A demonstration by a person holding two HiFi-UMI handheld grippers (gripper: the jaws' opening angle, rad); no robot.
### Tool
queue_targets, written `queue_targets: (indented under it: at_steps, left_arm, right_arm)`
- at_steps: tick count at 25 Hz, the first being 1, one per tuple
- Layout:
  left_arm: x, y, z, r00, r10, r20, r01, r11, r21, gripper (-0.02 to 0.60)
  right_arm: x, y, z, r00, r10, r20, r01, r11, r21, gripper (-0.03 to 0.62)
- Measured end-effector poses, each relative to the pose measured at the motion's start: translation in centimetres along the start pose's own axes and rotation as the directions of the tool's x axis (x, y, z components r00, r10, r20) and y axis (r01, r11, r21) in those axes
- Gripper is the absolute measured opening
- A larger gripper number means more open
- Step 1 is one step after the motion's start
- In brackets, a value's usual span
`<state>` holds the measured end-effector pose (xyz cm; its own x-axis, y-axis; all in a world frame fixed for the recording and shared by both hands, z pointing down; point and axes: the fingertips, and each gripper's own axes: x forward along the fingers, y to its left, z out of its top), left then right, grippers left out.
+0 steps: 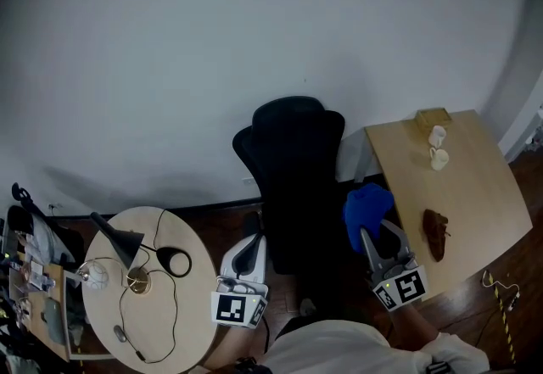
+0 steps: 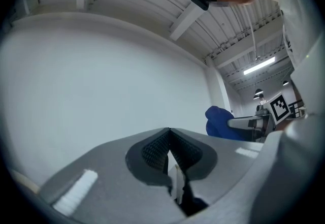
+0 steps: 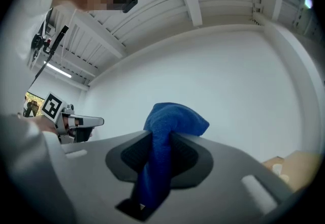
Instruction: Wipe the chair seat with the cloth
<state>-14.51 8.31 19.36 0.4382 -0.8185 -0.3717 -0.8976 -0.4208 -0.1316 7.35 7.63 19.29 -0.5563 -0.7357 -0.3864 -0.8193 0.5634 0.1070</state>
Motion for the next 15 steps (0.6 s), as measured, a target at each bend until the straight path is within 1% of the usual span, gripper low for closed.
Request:
queue_targets:
  at_steps: [3,7,11,15]
  left_arm:
    - [-0.4,-1.9,1.4,1.0,-0.012,0.016,0.012,1.0,0.003,0.064]
    - [-4.1,-6.1,4.0,0.999,-0.034,0.042,0.034,0.999,0.021,0.064]
    - [-9.4,-11.7,6.6,0.997,-0.029,0.065,0.027,0.999,0.042,0.064]
    - [-15.8,-19.2,7.8,0.996,-0.036,0.079,0.034,0.999,0.03,0.064]
  right_arm:
    - [-1.3,0.3,1.0,1.0,0.022,0.007,-0.022,0.999,0.025,0.097]
    - [-6.1,2.7,3.7,0.998,0.051,0.036,-0.052,0.998,0.023,0.097]
    - [-13.4,5.5,6.7,0.996,0.073,0.05,-0.073,0.997,-0.004,0.098]
    - [-23.2,7.9,8.8,0.996,0.073,0.043,-0.072,0.997,-0.025,0.098]
